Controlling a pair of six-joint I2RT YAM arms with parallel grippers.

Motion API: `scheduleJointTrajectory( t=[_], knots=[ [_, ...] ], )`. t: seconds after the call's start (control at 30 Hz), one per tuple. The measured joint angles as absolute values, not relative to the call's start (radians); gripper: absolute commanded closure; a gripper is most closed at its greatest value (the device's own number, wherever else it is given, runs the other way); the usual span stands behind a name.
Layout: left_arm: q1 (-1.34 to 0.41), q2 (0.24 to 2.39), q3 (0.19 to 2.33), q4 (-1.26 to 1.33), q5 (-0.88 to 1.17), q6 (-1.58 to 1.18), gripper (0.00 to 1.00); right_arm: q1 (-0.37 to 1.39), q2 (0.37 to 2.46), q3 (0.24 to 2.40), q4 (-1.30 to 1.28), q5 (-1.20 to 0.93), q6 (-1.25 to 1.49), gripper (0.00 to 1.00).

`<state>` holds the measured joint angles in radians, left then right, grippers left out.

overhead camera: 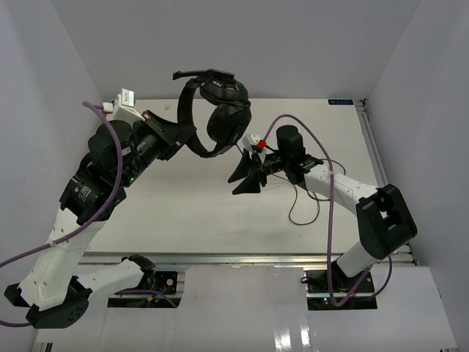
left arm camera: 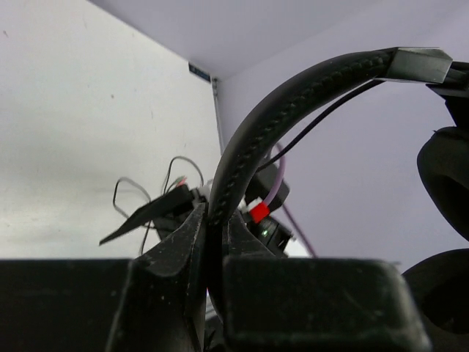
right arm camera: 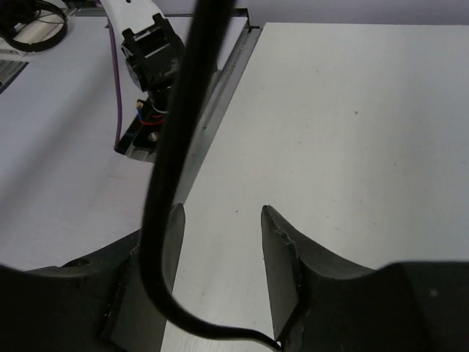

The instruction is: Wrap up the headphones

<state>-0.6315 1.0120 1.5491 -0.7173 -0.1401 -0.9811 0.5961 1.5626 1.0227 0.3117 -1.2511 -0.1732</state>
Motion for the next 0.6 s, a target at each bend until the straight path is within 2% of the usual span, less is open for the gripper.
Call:
scheduleJointTrajectory(
  t=[0.1,0.23,0.33,0.47,0.6],
  knots=[
    [-0.632,0.991,1.548,-0.681,-0.196,-1.002,1.0,0.624,1.549,1.014,0.358,-1.255,-0.126,0.74],
    [-0.632,0.991,1.548,-0.642,-0.254,-1.017,1.0,0.648,1.494,0.998,0.369,-1.248,-0.112,0.79],
    [-0.632,1.001,1.545,-0.624,-0.303,-1.021,1.0,0.652,1.444,0.998,0.287,-1.216,-0.171,0.87],
    [-0.632,1.005,1.528,-0.594,-0.365,-1.02,1.0,0.651,1.376,0.998,0.153,-1.145,-0.273,0.92],
    [-0.632,1.004,1.489,-0.554,-0.414,-1.018,1.0,0.651,1.316,0.999,-0.011,-1.032,-0.403,0.92]
  ],
)
